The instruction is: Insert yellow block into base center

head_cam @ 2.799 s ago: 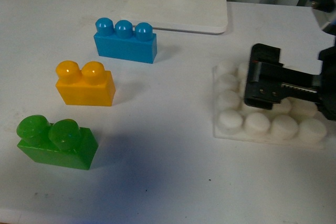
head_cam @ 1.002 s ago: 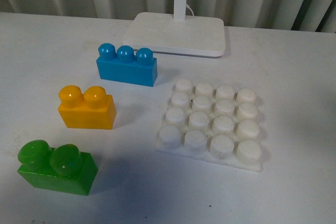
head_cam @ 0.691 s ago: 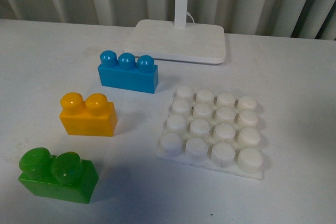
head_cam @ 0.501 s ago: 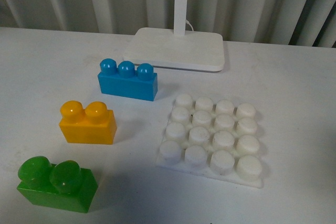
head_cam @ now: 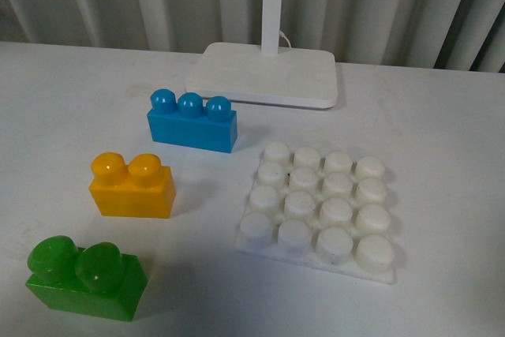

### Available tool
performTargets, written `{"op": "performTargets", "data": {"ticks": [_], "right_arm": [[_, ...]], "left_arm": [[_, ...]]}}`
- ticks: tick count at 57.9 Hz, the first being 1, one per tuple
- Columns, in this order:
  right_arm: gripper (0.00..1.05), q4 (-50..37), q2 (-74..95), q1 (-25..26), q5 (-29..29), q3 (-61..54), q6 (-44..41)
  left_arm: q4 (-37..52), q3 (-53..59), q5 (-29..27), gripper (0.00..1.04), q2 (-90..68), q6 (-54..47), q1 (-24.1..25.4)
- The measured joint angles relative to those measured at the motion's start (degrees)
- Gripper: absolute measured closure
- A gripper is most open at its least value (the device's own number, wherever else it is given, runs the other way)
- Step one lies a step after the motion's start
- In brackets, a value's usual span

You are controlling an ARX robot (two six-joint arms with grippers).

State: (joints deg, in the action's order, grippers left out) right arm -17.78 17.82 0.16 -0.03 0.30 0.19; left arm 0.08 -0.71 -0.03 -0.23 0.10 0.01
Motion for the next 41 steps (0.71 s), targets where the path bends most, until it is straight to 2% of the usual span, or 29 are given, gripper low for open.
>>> {"op": "performTargets", "data": {"ticks": [26, 31, 41], "right_arm": [[1.04, 7.5, -7.7, 0.0, 0.0, 0.0, 0.0], [1.04, 17.0, -15.3, 0.0, 0.0, 0.0, 0.0], [1.04, 17.7, -17.6, 0.0, 0.0, 0.0, 0.0]], "left_arm": [[0.0, 0.0, 0.0, 0.06, 0.0, 0.0, 0.0], [0.0, 0.0, 0.0, 0.06, 0.0, 0.0, 0.0], [0.0, 0.0, 0.0, 0.06, 0.0, 0.0, 0.0]]}}
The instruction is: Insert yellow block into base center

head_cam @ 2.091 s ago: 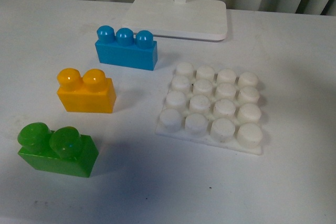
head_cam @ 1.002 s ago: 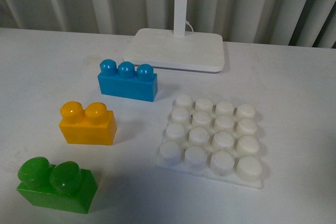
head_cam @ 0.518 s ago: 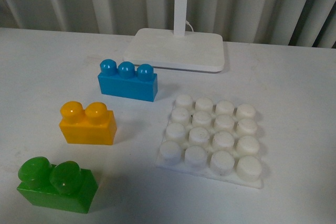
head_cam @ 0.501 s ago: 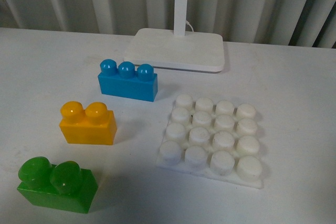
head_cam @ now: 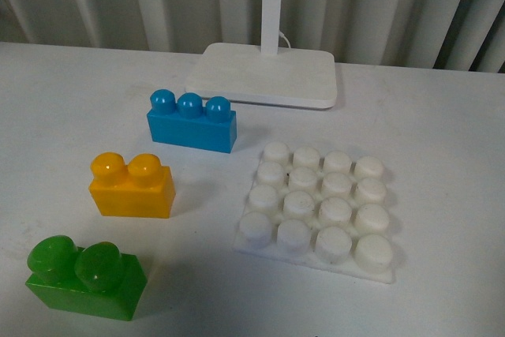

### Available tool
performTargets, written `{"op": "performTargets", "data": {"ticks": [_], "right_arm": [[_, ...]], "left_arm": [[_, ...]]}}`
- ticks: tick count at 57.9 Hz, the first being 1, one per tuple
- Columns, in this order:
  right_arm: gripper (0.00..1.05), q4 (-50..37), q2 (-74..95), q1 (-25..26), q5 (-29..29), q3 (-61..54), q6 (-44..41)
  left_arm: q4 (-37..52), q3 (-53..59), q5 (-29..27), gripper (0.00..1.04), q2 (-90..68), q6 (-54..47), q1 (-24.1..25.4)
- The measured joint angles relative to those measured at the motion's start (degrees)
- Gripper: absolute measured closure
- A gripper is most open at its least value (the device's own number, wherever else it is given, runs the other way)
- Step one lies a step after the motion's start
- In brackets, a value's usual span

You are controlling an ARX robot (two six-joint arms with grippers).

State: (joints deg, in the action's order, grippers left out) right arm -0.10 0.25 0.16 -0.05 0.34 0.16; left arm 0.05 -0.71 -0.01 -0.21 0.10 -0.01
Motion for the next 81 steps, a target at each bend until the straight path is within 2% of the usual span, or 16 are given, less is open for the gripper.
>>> {"op": "performTargets", "data": {"ticks": [9, 20, 24, 27, 31, 40, 45, 49, 57, 64, 71, 81], "right_arm": [[1.03, 0.0, 0.0, 0.0, 0.0, 0.0, 0.0], [0.69, 0.1, 0.0, 0.0, 0.0, 0.0, -0.1], [0.56, 0.1, 0.0, 0.0, 0.0, 0.0, -0.1], [0.47, 0.1, 0.0, 0.0, 0.0, 0.0, -0.1], [0.35, 0.1, 0.0, 0.0, 0.0, 0.0, -0.1], [0.07, 0.1, 0.0, 0.0, 0.0, 0.0, -0.1], [0.10, 0.1, 0.0, 0.0, 0.0, 0.0, 0.0], [0.09, 0.1, 0.0, 0.0, 0.0, 0.0, 0.0], [0.09, 0.1, 0.0, 0.0, 0.0, 0.0, 0.0], [0.09, 0.1, 0.0, 0.0, 0.0, 0.0, 0.0], [0.09, 0.1, 0.0, 0.0, 0.0, 0.0, 0.0], [0.09, 0.1, 0.0, 0.0, 0.0, 0.0, 0.0]], "left_arm": [[0.0, 0.0, 0.0, 0.06, 0.0, 0.0, 0.0], [-0.1, 0.0, -0.2, 0.06, 0.0, 0.2, 0.0], [-1.2, -0.5, -7.5, 0.06, -2.7, 5.1, -2.7], [0.8, -0.9, -9.2, 0.06, -6.9, 7.5, -4.6], [5.6, -2.9, -7.3, 0.06, -14.4, 7.5, -6.4], [14.6, -13.4, 5.1, 0.06, -34.6, -1.4, -5.6], [13.9, -20.3, 12.4, 0.06, -45.9, -9.4, -5.0], [9.9, -25.4, 17.9, 0.06, -53.9, -16.5, -5.0], [-3.0, -37.3, 25.5, 0.06, -69.2, -35.8, -6.1], [-15.5, -47.0, 27.7, 0.06, -77.2, -49.7, -8.0], [-25.9, -53.7, 25.9, 0.06, -83.4, -61.6, -9.5], [-31.3, -60.5, 21.4, 0.06, -91.4, -69.8, -10.6]]}}
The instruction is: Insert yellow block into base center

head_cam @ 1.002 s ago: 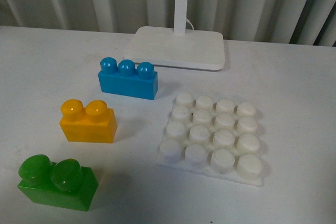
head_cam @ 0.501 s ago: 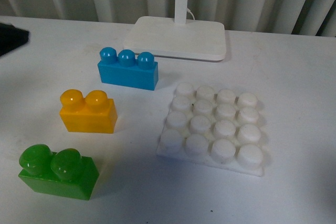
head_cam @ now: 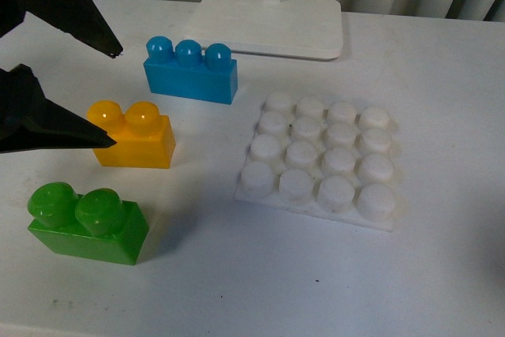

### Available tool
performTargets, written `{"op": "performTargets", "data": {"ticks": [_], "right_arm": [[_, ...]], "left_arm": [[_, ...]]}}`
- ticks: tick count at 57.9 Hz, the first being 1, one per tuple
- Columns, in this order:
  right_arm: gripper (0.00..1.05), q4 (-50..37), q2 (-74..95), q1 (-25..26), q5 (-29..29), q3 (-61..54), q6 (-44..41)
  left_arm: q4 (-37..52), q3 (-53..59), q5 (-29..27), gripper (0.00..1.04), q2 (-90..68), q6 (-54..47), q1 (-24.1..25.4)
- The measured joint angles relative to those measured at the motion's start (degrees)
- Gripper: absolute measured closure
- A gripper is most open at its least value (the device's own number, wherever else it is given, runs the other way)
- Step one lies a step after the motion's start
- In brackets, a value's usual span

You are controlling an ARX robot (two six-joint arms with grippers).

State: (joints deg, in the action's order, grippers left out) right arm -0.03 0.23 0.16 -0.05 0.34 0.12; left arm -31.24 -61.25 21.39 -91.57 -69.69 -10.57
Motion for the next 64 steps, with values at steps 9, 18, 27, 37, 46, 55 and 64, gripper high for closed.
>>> {"op": "performTargets", "data": {"ticks": [9, 18, 27, 37, 46, 55, 64], "right_arm": [[0.09, 0.0, 0.0, 0.0, 0.0, 0.0, 0.0], [0.09, 0.0, 0.0, 0.0, 0.0, 0.0, 0.0], [0.09, 0.0, 0.0, 0.0, 0.0, 0.0, 0.0], [0.09, 0.0, 0.0, 0.0, 0.0, 0.0, 0.0], [0.09, 0.0, 0.0, 0.0, 0.0, 0.0, 0.0], [0.09, 0.0, 0.0, 0.0, 0.0, 0.0, 0.0], [0.09, 0.0, 0.0, 0.0, 0.0, 0.0, 0.0]], "left_arm": [[-3.2, -4.9, -0.8, 0.06, -5.2, -2.8, -0.5], [-3.7, -7.2, -0.8, 0.06, -9.4, -3.6, -1.9], [-3.7, -7.6, -0.9, 0.07, -12.2, -3.7, -2.9], [-4.3, -7.6, -2.6, 0.38, -13.7, -3.8, -3.0], [-5.6, -7.8, -3.3, 0.61, -13.8, -4.2, -2.8], [-6.9, -9.3, -1.9, 0.73, -13.7, -4.2, -3.0], [-6.9, -11.4, 1.9, 0.73, -12.9, -3.0, -5.7]]}}
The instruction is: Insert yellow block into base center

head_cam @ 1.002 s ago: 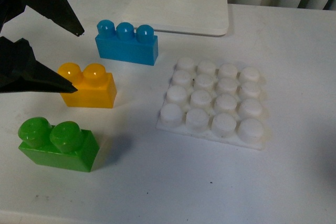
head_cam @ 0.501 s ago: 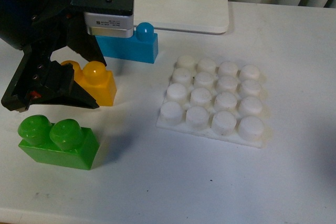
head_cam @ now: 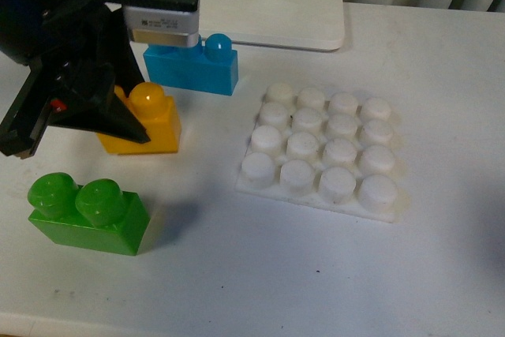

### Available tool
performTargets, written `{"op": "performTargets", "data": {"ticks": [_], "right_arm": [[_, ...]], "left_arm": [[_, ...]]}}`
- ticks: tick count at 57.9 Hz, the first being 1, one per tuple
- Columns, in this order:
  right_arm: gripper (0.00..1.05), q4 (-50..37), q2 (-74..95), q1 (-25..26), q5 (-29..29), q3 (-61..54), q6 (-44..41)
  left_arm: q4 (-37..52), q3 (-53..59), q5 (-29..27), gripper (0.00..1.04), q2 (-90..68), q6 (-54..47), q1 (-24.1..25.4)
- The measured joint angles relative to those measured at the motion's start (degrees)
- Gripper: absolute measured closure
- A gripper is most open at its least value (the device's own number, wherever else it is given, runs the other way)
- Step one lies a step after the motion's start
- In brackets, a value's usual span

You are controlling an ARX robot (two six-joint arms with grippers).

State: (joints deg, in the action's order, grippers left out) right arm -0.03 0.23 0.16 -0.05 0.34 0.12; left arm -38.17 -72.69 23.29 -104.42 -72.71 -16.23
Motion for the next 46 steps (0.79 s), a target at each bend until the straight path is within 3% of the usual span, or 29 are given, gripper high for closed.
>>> {"op": "performTargets", "data": {"ticks": [10, 24, 46], "right_arm": [[0.09, 0.0, 0.0, 0.0, 0.0, 0.0, 0.0], [0.09, 0.0, 0.0, 0.0, 0.0, 0.0, 0.0], [0.09, 0.0, 0.0, 0.0, 0.0, 0.0, 0.0]], "left_arm": [[0.6, -3.7, 1.9, 0.73, 0.2, 2.2, -5.5], [1.4, -8.7, 0.4, 0.73, -2.9, 2.4, -11.5], [0.6, -14.8, -1.3, 0.73, -9.8, 2.1, -15.5]]}}
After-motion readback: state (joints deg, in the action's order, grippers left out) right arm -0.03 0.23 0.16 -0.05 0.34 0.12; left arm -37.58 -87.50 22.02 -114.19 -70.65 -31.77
